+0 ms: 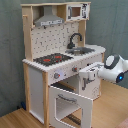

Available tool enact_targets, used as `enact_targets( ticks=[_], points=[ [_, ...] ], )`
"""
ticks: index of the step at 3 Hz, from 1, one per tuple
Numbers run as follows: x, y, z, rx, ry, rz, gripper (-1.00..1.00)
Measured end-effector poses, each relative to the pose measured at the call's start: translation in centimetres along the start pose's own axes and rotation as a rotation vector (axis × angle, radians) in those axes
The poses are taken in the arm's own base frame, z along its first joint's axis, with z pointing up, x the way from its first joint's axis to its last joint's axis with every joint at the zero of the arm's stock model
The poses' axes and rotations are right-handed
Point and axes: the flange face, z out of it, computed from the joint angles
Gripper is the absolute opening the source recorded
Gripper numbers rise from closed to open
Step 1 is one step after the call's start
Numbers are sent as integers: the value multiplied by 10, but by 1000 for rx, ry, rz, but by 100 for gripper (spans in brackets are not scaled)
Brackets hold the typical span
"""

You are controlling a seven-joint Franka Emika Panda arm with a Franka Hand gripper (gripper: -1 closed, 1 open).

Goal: Play with the kitchen

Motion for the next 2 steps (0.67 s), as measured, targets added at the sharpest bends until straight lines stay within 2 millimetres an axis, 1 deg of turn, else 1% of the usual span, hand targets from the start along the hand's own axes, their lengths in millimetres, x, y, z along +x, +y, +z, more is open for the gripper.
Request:
enact_targets(
  ticks=[1,2],
  points=[
    [9,5,9,5,3,0,100],
    [15,9,23,17,-1,13,100]
  ],
)
